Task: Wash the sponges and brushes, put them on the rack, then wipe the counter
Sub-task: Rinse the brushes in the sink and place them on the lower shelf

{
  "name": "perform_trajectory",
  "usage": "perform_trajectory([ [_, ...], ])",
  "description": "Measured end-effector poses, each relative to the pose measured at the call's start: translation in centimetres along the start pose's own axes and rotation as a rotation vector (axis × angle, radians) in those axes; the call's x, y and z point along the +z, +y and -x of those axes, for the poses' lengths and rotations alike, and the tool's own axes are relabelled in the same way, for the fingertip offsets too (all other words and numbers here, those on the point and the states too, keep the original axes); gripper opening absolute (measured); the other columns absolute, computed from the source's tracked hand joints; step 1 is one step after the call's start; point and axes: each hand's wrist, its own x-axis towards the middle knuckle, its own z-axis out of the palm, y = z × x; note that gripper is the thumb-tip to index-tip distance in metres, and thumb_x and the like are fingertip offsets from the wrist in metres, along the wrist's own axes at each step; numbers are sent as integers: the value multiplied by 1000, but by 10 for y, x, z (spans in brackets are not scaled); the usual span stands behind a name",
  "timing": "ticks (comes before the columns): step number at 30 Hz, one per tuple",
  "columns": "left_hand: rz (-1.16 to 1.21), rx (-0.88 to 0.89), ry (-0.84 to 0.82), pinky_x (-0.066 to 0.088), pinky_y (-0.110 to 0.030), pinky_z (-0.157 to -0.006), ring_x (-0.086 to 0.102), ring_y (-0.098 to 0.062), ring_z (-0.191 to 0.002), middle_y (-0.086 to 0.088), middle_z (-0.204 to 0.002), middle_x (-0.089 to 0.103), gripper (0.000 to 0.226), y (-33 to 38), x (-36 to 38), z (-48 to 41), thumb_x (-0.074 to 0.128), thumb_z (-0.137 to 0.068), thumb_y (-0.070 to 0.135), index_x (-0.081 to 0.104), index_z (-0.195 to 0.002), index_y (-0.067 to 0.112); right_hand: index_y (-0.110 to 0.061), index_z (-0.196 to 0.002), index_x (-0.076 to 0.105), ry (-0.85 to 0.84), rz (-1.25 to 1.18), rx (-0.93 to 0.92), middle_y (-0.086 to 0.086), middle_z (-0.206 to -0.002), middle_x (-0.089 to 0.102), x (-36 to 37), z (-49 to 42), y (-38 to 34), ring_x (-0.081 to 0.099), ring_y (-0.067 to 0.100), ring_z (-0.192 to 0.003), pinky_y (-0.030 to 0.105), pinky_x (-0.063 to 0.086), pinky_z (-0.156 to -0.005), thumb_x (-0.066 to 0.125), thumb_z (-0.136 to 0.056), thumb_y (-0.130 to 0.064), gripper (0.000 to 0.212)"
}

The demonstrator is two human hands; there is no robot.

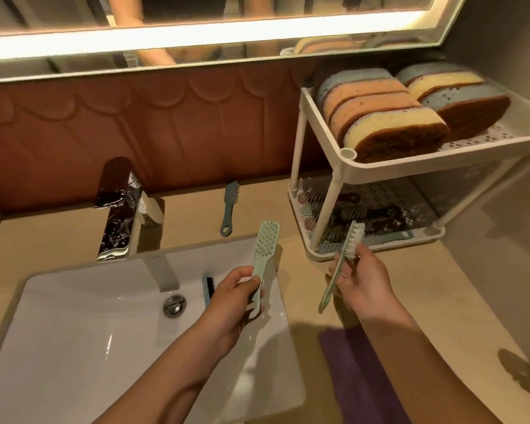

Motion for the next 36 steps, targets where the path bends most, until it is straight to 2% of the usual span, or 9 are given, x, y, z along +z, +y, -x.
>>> perform_trajectory([
  [4,59,-39,32,43,-25,-57,51,-12,-60,-3,-68,53,16,12,8,-18,45,-96,9,56,-88,16,-12,-109,55,-29,167,-22,1,-80,54,-5,-18,-22,52,10,-72,23,44,-66,48,-96,-28,22],
  [9,122,-69,69,43,-26,-61,47,-12,-63,-4,-68,52,19,22,15,-33,43,-97,11,56,-85,18,-15,-116,55,-30,258,-96,1,-87,58,-9,-36,-37,55,10,-77,22,46,-75,50,-96,-20,21],
  [13,129,-69,73,45,-27,-67,48,-12,-69,-3,-71,54,18,27,24,-38,45,-96,11,58,-87,18,-1,-115,59,36,346,-184,5,-80,58,-7,-53,-53,56,14,-72,25,49,-74,51,-95,-15,27],
  [15,134,-68,65,45,-27,-68,50,-11,-69,-3,-74,55,15,28,26,-38,45,-96,11,58,-94,16,-1,-115,60,61,483,-259,8,-88,63,-7,-64,-62,58,20,-79,30,49,-76,55,-92,-12,26],
  [17,122,-65,51,45,-27,-68,50,-12,-69,-4,-73,55,14,29,28,-39,45,-96,11,58,-99,15,-7,-119,60,61,673,-380,5,-104,62,-7,-74,-71,57,22,-97,33,46,-87,59,-89,-11,30],
  [21,134,-74,56,45,-27,-69,51,-13,-68,-5,-73,55,16,28,32,-39,44,-97,11,59,-95,15,-5,-111,64,15,1036,-665,13,-111,65,-8,-97,-86,58,25,-105,26,41,-86,65,-85,-13,27],
  [24,138,-62,77,46,-27,-69,51,-14,-68,-5,-73,55,17,28,33,-40,44,-97,10,60,-96,14,-1,-115,60,-38,1320,-824,19,-119,62,-5,-117,-93,56,32,-113,28,39,-92,61,-88,-14,30],
  [28,145,-44,117,46,-29,-66,51,-15,-66,-6,-71,55,16,26,37,-41,44,-96,10,60,-96,12,-3,-133,44,-53,1487,-803,19,-140,45,9,-141,-98,38,35,-132,38,27,-110,54,-93,-24,47],
  [36,168,-31,129,45,-28,-68,50,-15,-66,-7,-72,55,16,20,45,-37,45,-96,9,60,-100,10,-6,-143,33,-141,1597,-770,19,-148,35,20,-170,-96,30,37,-136,44,24,-113,53,-93,-26,57],
])
